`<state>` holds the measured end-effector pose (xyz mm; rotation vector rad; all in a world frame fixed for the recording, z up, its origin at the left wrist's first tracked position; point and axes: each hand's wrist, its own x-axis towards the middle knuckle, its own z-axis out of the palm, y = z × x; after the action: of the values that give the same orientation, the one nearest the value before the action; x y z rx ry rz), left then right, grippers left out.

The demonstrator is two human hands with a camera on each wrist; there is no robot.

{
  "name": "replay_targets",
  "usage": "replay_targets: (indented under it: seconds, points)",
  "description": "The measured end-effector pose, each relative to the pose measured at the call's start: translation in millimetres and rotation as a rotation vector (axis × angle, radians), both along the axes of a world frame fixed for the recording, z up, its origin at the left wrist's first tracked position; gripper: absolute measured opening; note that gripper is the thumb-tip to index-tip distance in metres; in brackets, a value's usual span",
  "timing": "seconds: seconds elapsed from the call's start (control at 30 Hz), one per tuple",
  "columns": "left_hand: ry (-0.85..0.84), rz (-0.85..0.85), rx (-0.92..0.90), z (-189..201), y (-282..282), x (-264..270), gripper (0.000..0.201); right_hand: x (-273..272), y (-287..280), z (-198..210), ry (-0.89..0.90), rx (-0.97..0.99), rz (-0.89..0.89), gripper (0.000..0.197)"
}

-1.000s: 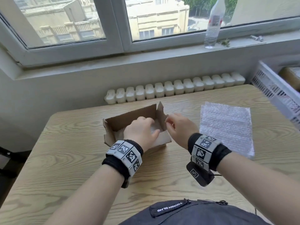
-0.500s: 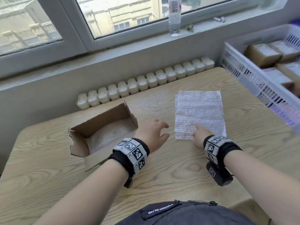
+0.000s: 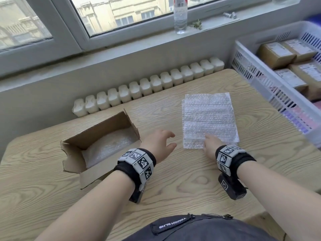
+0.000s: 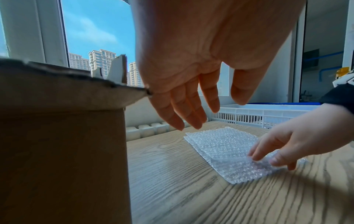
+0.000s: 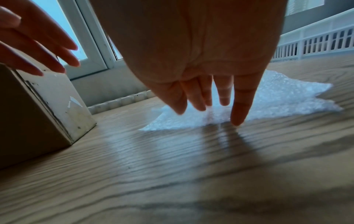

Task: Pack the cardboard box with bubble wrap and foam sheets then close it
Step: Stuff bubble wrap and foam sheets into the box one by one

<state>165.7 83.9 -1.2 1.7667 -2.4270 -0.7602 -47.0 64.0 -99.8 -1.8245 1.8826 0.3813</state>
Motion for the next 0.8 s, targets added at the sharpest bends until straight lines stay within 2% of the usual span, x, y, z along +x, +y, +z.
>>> replay_targets:
  seconds: [0.07,0.17,0.27,0.37,0.47,0.57,0.63,0.73,0.8]
  points:
    - [0.005,0.002,-0.003,1.6,-0.5,0.3,0.037,0.4,-0.6,7.7,-0.078,-0.123,-0.1,0.034]
    - [0.022,0.023,-0.007,7.4,-3.4,-0.4,0.042,4.9,-5.7,41.8,-0.204,-0.397,-0.193,0.038]
    - [0.126,0.07,-0.019,18.1,-7.1,-3.6,0.056,16.3,-11.5,90.1,-0.324,-0.661,-0.142,0.032]
    - [0.278,0.199,-0.083,35.4,-16.9,-2.3,0.076,29.8,-14.8,136.9,-0.427,-0.894,-0.029,0.026]
    - [0.439,0.351,-0.12,54.6,-29.5,11.3,0.089,42.6,-16.8,173.7,-0.534,-1.023,0.024,0.019]
    - [0.609,0.427,-0.077,70.1,-32.9,28.6,0.094,53.9,-16.2,202.0,-0.617,-1.059,0.065,0.019]
    - [0.733,0.452,-0.013,78.3,-32.2,38.0,0.085,61.3,-15.0,217.3,-0.652,-1.061,0.09,0.02]
    - [0.863,0.517,0.019,88.5,-29.8,49.3,0.048,71.5,-14.2,234.8,-0.694,-1.059,0.1,0.02]
    - [0.941,0.545,0.008,94.7,-25.9,56.9,0.026,77.9,-15.5,239.1,-0.632,-1.058,0.104,0.02]
